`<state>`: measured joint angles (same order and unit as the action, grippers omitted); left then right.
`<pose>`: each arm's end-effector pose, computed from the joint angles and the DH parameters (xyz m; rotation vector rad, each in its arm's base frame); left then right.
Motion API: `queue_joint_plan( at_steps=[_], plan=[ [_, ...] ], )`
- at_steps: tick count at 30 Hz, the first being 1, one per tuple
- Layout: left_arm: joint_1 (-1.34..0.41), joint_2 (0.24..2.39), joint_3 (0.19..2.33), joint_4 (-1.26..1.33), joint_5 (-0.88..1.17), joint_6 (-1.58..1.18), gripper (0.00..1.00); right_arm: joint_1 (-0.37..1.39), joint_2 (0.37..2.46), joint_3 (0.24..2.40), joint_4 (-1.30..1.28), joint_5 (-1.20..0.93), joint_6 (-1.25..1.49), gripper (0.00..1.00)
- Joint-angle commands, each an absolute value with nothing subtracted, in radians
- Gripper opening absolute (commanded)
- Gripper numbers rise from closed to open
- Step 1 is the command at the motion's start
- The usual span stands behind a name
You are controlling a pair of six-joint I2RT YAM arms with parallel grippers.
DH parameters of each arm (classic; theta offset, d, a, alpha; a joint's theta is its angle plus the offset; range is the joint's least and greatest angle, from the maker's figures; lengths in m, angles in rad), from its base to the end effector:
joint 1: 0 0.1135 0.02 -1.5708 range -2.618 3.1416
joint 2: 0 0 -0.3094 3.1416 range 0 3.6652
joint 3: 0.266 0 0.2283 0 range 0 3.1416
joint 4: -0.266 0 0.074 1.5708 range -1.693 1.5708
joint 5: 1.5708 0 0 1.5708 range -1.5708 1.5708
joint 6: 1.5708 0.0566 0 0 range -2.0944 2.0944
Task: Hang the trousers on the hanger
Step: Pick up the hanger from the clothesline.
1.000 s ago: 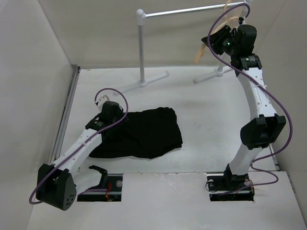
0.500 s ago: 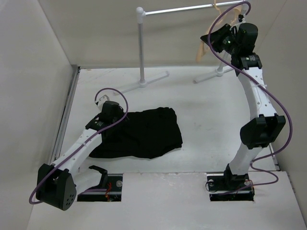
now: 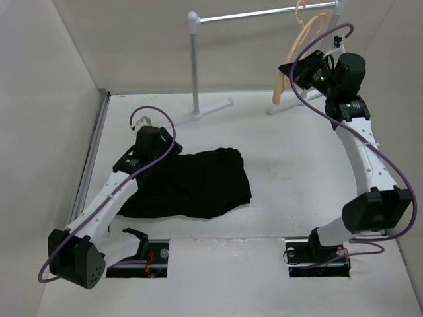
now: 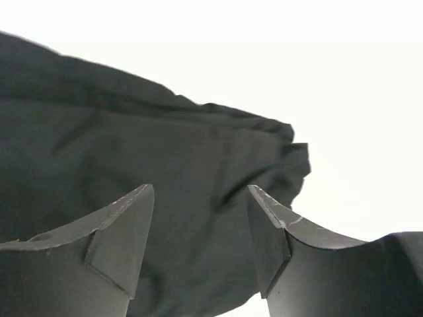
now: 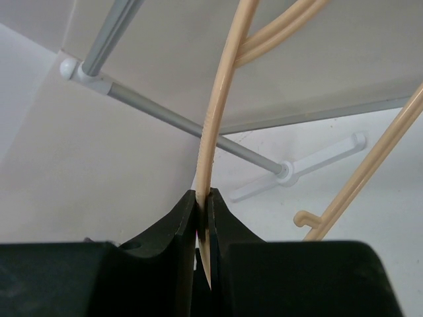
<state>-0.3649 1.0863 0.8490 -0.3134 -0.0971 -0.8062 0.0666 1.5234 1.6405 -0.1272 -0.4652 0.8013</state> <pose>0.2030 -0.0717 0.3256 -0.5337 2.1094 -0.5844 0.3392 0.0481 0.5066 0.2294 1.6639 1.0322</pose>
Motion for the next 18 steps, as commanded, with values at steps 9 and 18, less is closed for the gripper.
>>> queue_joint_plan(
  at_steps=[9, 18],
  plan=[
    [-0.452, 1.189, 1.228, -0.334, -0.031, -0.759, 0.52, 0.083, 1.332, 1.404, -0.035, -0.5, 0.73, 0.12],
    [-0.679, 1.435, 1.561, -0.344, -0.011, -0.692, 0.47, 0.205, 1.114, 1.06, -0.051, -0.463, 0.712, 0.11]
  ],
)
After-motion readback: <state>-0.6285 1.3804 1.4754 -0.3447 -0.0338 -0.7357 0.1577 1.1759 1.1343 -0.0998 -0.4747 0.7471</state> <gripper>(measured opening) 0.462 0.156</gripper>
